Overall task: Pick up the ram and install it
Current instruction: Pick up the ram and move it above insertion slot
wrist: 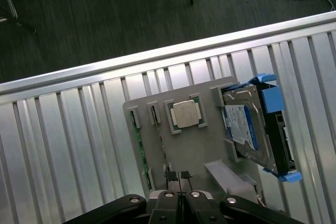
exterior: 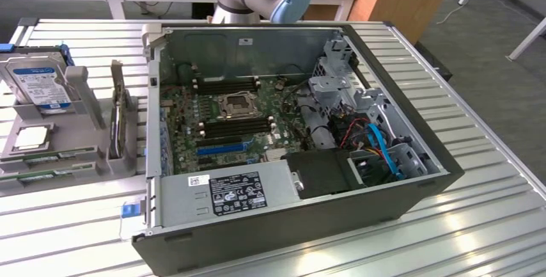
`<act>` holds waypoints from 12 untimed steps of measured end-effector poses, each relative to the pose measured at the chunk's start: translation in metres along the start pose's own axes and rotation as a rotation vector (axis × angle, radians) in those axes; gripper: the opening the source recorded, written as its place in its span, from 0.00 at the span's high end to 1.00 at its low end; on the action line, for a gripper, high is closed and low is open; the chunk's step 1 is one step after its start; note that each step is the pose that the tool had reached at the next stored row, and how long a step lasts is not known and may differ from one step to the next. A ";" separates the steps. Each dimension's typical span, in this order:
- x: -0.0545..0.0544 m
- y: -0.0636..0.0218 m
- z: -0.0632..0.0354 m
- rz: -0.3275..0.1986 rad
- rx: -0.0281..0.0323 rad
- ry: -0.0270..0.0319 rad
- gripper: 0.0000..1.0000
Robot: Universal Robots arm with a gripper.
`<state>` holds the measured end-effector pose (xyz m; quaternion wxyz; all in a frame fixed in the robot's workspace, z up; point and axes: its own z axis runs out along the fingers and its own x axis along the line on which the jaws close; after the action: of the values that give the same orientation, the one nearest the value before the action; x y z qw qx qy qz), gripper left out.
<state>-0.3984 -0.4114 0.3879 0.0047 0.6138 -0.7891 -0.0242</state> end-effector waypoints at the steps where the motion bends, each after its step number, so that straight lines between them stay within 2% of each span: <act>1: 0.000 0.0000 0.0000 0.000 0.0000 0.0000 0.90; 9: 0.000 0.0000 0.0000 -0.016 -0.0003 0.0007 0.90; 11: 0.000 0.0000 0.0000 -0.035 -0.0007 0.0015 0.90; 12: 0.000 0.0000 0.0001 -0.072 -0.0016 0.0032 0.90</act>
<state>-0.3984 -0.4114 0.3879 0.0055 0.6419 -0.7664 -0.0240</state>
